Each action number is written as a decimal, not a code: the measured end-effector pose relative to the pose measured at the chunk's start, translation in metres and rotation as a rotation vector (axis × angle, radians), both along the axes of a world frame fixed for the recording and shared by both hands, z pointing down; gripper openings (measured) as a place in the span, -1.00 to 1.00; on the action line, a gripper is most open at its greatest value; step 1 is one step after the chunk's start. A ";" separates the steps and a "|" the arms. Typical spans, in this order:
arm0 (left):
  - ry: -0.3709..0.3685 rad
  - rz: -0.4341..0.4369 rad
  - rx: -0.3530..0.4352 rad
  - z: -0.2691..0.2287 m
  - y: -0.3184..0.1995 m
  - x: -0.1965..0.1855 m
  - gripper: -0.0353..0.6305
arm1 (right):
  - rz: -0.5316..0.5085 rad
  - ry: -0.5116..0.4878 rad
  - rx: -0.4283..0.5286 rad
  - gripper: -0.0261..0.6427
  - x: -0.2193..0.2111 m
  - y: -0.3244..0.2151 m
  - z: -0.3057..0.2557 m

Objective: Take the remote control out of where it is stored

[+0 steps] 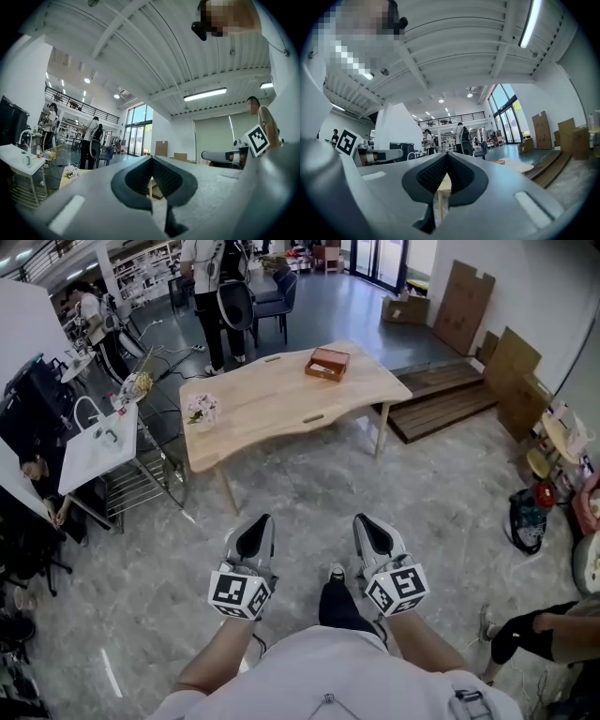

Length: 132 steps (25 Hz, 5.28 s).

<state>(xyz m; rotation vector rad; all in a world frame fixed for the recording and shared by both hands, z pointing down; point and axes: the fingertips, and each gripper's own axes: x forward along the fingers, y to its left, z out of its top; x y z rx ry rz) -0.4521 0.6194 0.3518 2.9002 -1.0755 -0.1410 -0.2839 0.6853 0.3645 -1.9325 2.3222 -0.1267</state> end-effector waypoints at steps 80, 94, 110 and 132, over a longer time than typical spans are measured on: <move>0.034 0.076 -0.071 0.013 -0.719 0.273 -0.89 | -0.003 -0.075 -0.097 -0.84 0.261 -0.705 0.013; 0.061 0.068 -0.061 0.014 -0.818 0.354 -0.89 | -0.053 -0.097 -0.095 -0.84 0.342 -0.815 0.022; -0.001 -0.097 -0.113 0.039 -0.926 0.401 -0.89 | -0.259 -0.150 -0.177 -0.84 0.392 -0.970 0.059; -1.112 0.976 0.292 0.362 -1.007 0.589 -0.18 | 0.093 -0.278 -0.435 -0.84 0.478 -0.989 0.220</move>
